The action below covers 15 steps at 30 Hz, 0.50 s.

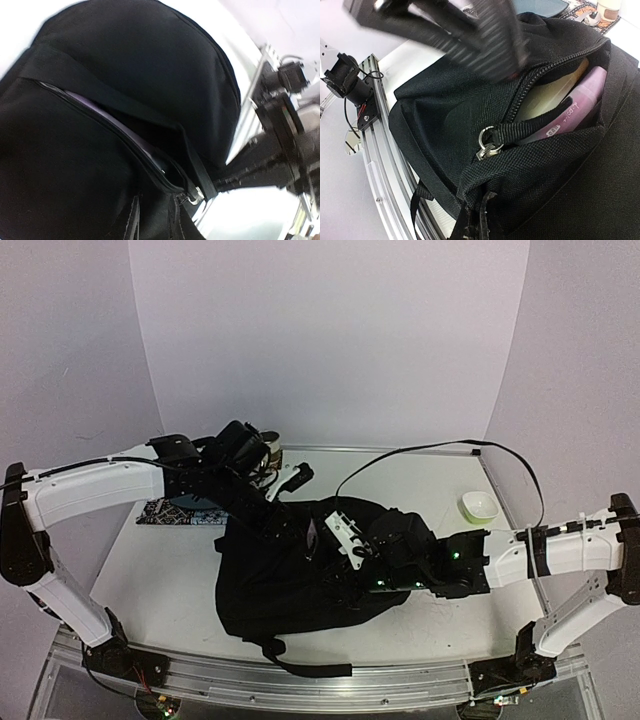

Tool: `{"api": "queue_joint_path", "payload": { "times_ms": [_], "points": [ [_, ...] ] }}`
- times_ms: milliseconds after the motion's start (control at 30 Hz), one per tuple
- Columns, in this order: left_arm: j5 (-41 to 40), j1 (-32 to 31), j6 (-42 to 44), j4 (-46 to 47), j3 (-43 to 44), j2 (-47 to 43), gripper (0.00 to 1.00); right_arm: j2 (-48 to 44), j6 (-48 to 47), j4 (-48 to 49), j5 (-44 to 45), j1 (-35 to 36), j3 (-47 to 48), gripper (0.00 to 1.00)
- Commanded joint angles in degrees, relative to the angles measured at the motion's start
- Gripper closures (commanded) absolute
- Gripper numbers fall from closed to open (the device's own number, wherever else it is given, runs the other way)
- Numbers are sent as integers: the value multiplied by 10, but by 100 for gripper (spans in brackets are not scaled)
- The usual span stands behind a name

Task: Pack the student bag
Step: Hold the upper front pocket of the student bag.

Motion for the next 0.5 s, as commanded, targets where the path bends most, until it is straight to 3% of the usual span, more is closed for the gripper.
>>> {"api": "queue_joint_path", "payload": {
  "times_ms": [0,267,467],
  "points": [
    [45,-1,6,48,-17,-37,71,2,7,-6,-14,7,4,100],
    [28,-1,-130,69,-37,-37,60,6,18,-6,-3,7,8,99],
    [-13,-1,-183,69,-50,-25,60,-6,31,-6,-3,7,12,81]
  ]
}}
